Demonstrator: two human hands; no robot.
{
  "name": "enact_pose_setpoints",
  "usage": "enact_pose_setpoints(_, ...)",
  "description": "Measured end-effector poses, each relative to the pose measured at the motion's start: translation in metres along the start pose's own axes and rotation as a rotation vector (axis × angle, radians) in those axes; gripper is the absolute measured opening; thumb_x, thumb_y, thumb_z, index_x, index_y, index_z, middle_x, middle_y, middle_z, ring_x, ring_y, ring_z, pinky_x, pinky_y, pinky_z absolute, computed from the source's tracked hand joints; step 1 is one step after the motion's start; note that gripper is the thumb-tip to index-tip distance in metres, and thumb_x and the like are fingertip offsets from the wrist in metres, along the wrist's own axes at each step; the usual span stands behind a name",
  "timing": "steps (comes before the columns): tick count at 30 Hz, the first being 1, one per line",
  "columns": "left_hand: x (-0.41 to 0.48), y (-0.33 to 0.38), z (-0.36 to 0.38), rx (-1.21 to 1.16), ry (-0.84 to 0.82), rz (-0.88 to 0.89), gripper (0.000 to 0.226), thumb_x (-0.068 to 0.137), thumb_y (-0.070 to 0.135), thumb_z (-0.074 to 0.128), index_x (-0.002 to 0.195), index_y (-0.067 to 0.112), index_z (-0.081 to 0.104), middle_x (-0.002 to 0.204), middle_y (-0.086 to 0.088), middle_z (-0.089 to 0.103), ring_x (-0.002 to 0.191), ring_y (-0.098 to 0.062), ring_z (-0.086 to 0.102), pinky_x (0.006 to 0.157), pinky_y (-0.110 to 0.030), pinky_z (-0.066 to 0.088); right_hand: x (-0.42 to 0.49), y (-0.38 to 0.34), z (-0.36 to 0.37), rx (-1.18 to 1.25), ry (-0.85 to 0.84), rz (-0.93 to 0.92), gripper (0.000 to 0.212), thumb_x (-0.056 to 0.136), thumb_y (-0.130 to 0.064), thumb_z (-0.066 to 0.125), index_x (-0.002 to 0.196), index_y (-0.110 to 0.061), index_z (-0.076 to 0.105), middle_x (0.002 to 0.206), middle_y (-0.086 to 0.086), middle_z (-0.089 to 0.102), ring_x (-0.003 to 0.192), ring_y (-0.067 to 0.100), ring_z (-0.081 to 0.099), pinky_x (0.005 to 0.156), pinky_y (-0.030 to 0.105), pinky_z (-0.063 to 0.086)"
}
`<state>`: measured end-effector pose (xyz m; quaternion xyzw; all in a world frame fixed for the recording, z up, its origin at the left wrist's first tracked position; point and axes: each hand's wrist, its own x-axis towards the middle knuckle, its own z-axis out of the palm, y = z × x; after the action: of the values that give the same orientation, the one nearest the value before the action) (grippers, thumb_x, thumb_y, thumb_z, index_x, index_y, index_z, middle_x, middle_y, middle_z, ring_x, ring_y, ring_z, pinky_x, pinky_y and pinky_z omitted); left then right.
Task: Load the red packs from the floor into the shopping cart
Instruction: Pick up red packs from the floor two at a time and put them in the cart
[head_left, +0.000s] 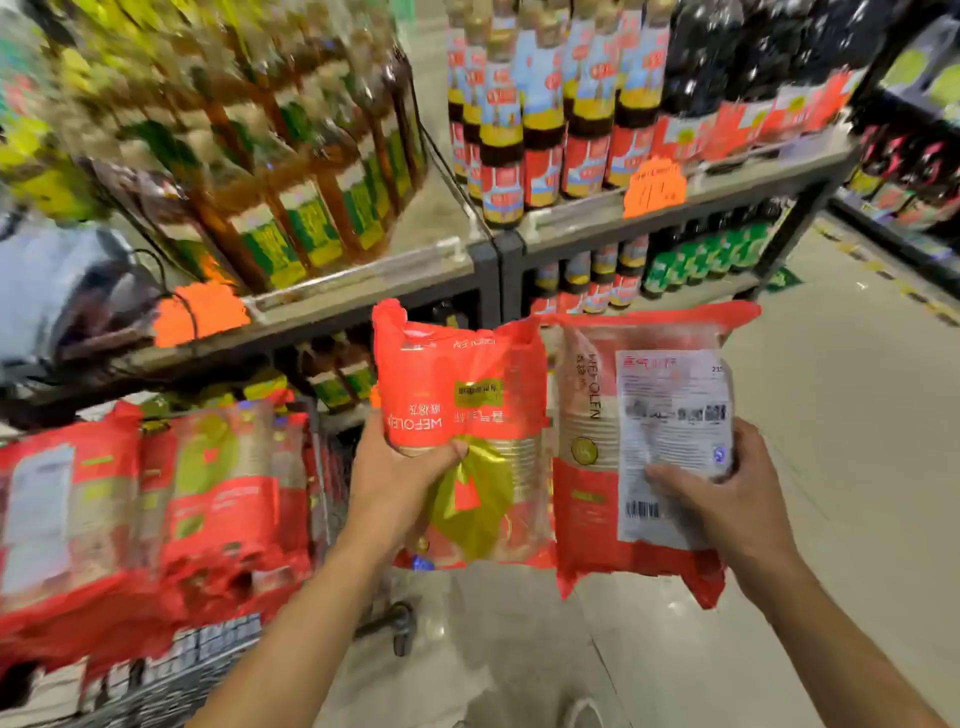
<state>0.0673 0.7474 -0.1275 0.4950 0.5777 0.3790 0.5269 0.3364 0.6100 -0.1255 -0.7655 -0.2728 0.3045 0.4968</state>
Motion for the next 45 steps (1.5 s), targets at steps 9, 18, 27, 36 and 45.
enact_pose_setpoints(9, -0.178, 0.171, -0.172, 0.009, 0.380, 0.241, 0.063, 0.045, 0.031, 0.086, 0.103, 0.022, 0.062, 0.087, 0.003, 0.073, 0.059, 0.005, 0.066, 0.055, -0.014, 0.051, -0.144, -0.191, 0.009, 0.257, -0.293, -0.378, 0.056, 0.070, 0.001, 0.083, 0.116, -0.016, 0.055, 0.104, -0.001, 0.072, 0.075, -0.002, 0.069, 0.069, 0.027, 0.057)
enact_pose_setpoints(18, -0.330, 0.173, -0.287, 0.023, 0.678, 0.242, 0.064, 0.038, 0.036, 0.086, 0.097, 0.025, 0.063, 0.085, 0.002, 0.075, 0.061, 0.000, 0.070, 0.054, -0.016, 0.053, -0.271, -0.222, 0.054, 0.310, -0.643, -0.413, 0.065, 0.071, -0.009, 0.087, 0.123, -0.025, 0.051, 0.111, -0.006, 0.067, 0.097, 0.013, 0.069, 0.083, 0.044, 0.058)
enact_pose_setpoints(27, -0.376, 0.136, -0.393, -0.036, 0.822, 0.228, 0.045, 0.068, 0.011, 0.090, 0.097, 0.026, 0.060, 0.091, 0.003, 0.071, 0.067, -0.004, 0.068, 0.060, -0.021, 0.052, -0.345, -0.249, 0.123, 0.259, -0.701, -0.458, 0.063, 0.071, -0.010, 0.086, 0.121, -0.028, 0.050, 0.106, -0.009, 0.070, 0.085, 0.002, 0.072, 0.076, 0.037, 0.059)
enact_pose_setpoints(36, -0.340, 0.094, -0.545, -0.096, 0.721, 0.234, 0.057, 0.071, 0.019, 0.089, 0.121, 0.022, 0.060, 0.106, 0.003, 0.072, 0.090, -0.014, 0.071, 0.069, -0.025, 0.053, -0.412, -0.263, 0.233, 0.252, -0.585, -0.430, 0.063, 0.076, -0.009, 0.083, 0.127, -0.023, 0.048, 0.108, -0.006, 0.069, 0.082, 0.004, 0.071, 0.066, 0.029, 0.053)
enact_pose_setpoints(45, -0.240, 0.070, -0.637, -0.134, 0.642, 0.149, 0.077, 0.054, 0.039, 0.089, 0.123, 0.022, 0.061, 0.110, -0.001, 0.075, 0.096, -0.022, 0.074, 0.080, -0.040, 0.059, -0.379, -0.280, 0.298, 0.221, -0.338, -0.379, 0.058, 0.075, -0.006, 0.081, 0.123, -0.019, 0.052, 0.111, 0.003, 0.071, 0.095, 0.025, 0.070, 0.088, 0.050, 0.056)
